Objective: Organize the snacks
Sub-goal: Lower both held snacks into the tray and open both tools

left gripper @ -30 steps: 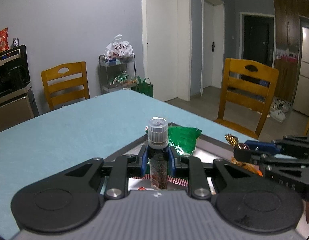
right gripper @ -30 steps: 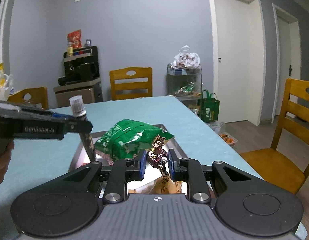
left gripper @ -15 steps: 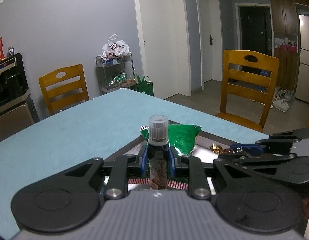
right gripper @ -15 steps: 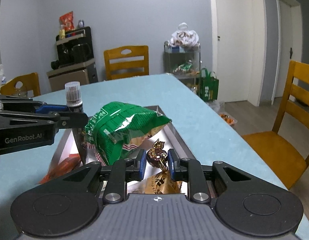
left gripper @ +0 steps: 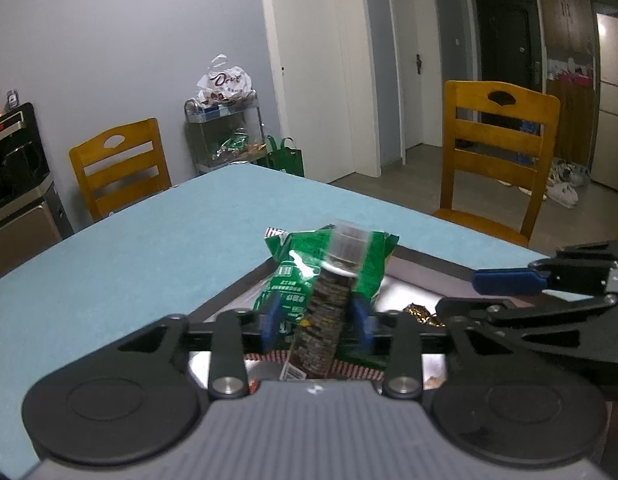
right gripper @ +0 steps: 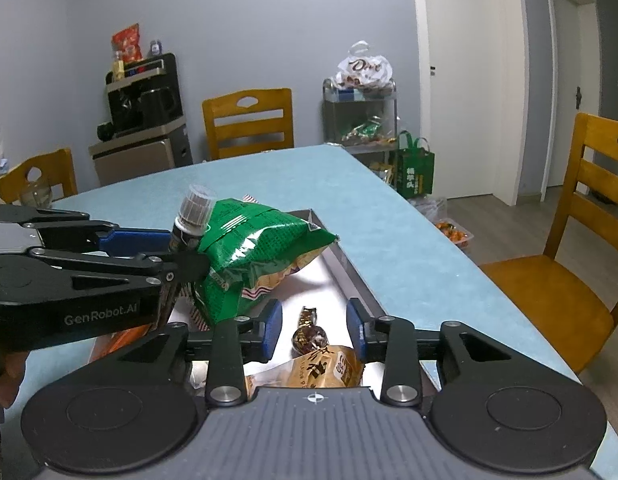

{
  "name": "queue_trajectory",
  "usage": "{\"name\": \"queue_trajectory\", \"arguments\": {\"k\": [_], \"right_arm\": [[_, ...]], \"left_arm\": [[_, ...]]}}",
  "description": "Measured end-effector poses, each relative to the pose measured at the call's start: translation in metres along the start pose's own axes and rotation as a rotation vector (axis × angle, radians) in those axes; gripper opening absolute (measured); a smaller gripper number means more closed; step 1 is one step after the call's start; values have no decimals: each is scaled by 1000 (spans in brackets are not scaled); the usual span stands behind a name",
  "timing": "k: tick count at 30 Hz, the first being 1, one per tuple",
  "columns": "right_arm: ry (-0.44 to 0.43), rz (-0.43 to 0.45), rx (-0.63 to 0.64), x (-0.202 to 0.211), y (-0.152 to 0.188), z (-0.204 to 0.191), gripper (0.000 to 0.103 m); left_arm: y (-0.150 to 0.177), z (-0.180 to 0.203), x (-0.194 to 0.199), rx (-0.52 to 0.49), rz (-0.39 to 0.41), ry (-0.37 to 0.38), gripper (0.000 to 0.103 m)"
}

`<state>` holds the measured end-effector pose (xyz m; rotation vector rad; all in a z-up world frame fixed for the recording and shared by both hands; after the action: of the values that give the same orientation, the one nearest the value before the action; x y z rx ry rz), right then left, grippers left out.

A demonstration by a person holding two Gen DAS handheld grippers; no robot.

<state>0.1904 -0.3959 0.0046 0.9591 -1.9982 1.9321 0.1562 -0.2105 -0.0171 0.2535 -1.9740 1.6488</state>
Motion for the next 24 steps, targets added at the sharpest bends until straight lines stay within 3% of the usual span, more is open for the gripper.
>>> {"name": "queue_trajectory", "arguments": {"k": [3,6,8,14,24], "right_arm": [[8,6,-3,3,1,0,45],[15,11,-16,5,1,1,52],[18,20,-25,9,3,2,65],[27,65,-39,29,5,1,81],[68,94,-56,51,3,-5,91]], "left_arm": [[1,-6,2,26,5,-5,72],[0,-13,9,55,28,-17,87],[-1,-18,14,76,38,-15,93],[0,-26,32,83,54,-7,97],[3,-31,53,81,57,25,97]]}}
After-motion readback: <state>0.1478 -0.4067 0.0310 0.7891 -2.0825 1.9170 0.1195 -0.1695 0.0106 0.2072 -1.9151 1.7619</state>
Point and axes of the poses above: each gripper's, at about its wrist camera, not at the fingertips, and x roughly against the way its jaws point, z to its right, y to its underside, the point moved 4 cm from there along -x, roughly the way its jaws point, and after that the axes turned 2 degrees about y, right-handed, at the moved point
